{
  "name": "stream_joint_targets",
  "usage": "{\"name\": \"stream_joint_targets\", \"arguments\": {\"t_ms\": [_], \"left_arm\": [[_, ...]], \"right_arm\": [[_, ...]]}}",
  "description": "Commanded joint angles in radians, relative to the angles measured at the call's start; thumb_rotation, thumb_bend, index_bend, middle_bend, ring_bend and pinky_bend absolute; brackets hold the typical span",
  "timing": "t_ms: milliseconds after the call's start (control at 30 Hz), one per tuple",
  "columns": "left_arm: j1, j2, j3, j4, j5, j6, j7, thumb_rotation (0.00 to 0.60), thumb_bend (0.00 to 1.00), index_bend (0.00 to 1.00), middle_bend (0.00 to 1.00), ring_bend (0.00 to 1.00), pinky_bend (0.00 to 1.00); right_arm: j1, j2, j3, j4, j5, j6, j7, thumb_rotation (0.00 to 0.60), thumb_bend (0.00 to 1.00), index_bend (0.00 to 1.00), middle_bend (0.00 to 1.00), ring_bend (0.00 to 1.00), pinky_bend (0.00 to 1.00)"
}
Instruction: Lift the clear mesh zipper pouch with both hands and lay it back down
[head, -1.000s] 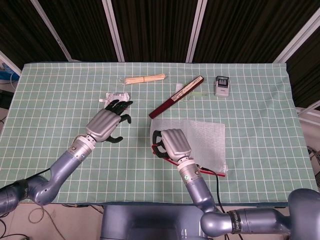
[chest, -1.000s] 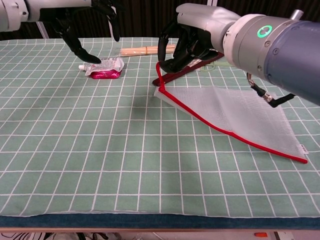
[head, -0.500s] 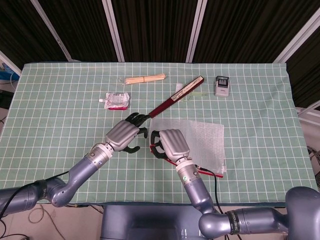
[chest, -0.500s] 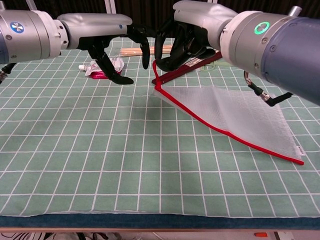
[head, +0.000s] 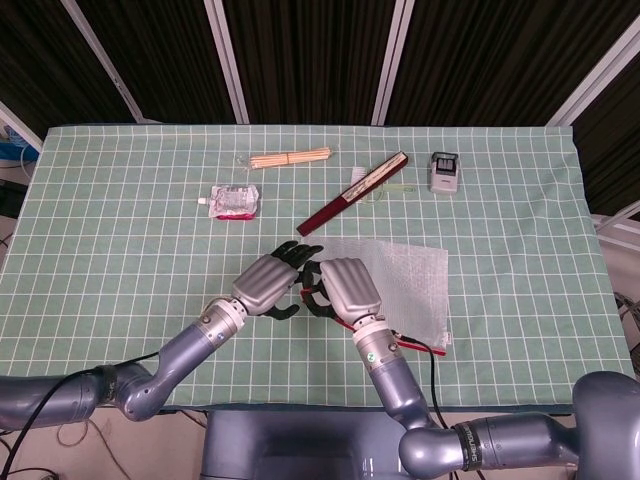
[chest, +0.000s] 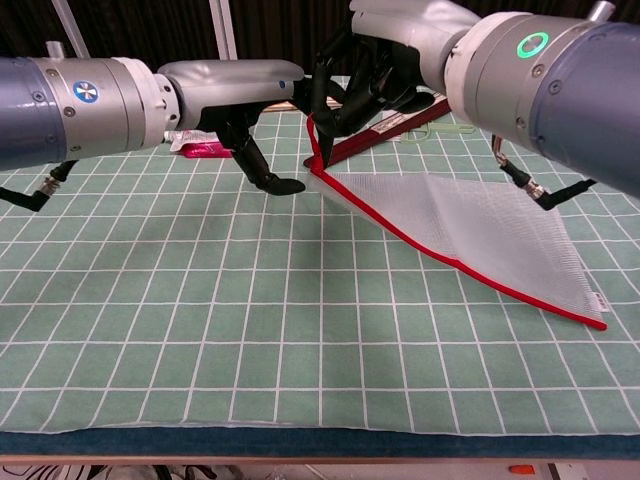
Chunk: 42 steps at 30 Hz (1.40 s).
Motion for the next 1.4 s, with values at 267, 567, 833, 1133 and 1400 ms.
{"name": "stream_joint_targets", "arguments": {"t_ms": [267,567,833,1133,1400], "left_arm": [[-0.017,-0.035,-0.002,0.006,-0.027,0.035,0.011,0.6,0.34,0.48,0.0,0.0,0.0],[-0.02,-0.043,-0.003,0.001,-0.043,0.059,0.007,0.6,0.37,0.52,0.0,0.0,0.0],[-0.025,-0.05,-0.001,0.002,-0.052,0.067,0.007,0.6,0.38,0.53,0.0,0.0,0.0],[-0.024,-0.058,0.006,0.007,-0.062,0.079,0.003,0.6,0.43,0.55,0.0,0.0,0.0],[-0.02,-0.064,-0.013,0.009,-0.059,0.113,-0.008,0.6,0.44,0.56,0.01,0.0,0.0]], "right_arm": [[0.0,0.02,-0.001,-0.008,0.005,0.004,0.012,0.6,0.63,0.68,1.0,1.0,0.99],[0.004,0.022,-0.01,-0.013,0.007,0.007,0.022,0.6,0.63,0.68,1.0,1.0,0.99],[0.006,0.027,-0.012,-0.016,0.007,0.014,0.026,0.6,0.63,0.68,1.0,1.0,0.99],[0.006,0.034,-0.018,-0.022,0.008,0.018,0.03,0.6,0.63,0.68,1.0,1.0,0.99],[-0.009,0.047,-0.031,-0.032,0.002,0.029,0.043,0.6,0.63,0.68,1.0,1.0,0.99]]}}
